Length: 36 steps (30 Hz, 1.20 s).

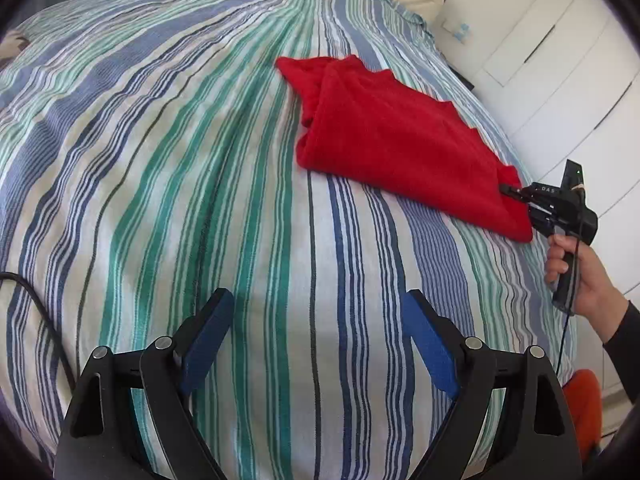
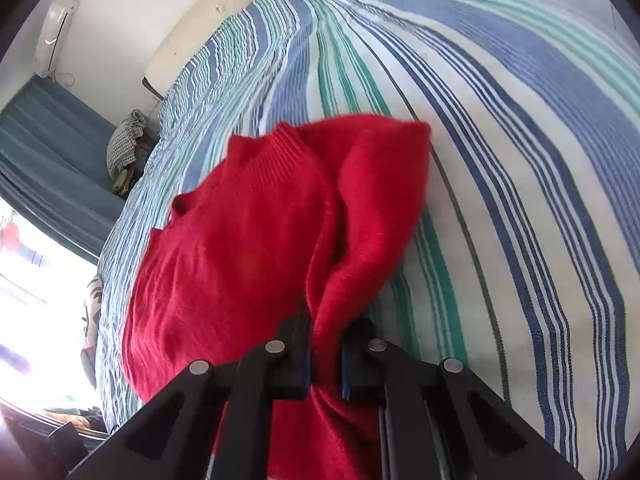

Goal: Fold small clothes
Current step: 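Grasp the folded sweater edge with the right tool, fold it over, release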

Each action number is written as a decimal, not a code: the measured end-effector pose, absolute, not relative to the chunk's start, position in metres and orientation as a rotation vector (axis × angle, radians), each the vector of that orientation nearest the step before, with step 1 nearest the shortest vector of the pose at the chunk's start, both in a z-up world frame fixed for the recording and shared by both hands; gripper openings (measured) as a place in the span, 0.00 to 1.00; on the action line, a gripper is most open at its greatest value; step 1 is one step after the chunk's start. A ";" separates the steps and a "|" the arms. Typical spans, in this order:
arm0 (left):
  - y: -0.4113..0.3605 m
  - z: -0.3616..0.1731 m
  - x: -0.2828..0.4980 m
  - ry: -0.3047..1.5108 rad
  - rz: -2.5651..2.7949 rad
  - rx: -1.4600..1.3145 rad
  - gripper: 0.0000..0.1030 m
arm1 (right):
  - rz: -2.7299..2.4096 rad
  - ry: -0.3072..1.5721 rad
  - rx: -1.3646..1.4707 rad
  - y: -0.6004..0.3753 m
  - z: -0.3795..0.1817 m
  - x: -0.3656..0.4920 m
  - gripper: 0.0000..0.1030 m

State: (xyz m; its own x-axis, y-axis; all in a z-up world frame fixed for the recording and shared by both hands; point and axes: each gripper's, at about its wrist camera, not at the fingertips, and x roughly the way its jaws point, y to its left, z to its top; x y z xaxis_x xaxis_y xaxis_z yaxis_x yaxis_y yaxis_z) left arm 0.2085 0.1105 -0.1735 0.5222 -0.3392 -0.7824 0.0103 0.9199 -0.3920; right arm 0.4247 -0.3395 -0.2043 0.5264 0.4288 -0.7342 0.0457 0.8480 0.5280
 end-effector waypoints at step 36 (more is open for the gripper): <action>0.170 -0.158 0.212 0.896 -0.157 -0.504 0.85 | 0.669 1.025 -0.320 0.007 -0.201 0.389 0.39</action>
State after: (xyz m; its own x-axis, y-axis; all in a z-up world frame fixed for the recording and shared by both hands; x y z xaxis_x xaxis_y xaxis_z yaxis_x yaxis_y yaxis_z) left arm 0.2125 0.1705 -0.1579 0.6224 -0.3362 -0.7068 -0.0763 0.8727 -0.4823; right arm 0.3886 0.0071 -0.2008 0.3462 0.3607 -0.8661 -0.6476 0.7598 0.0576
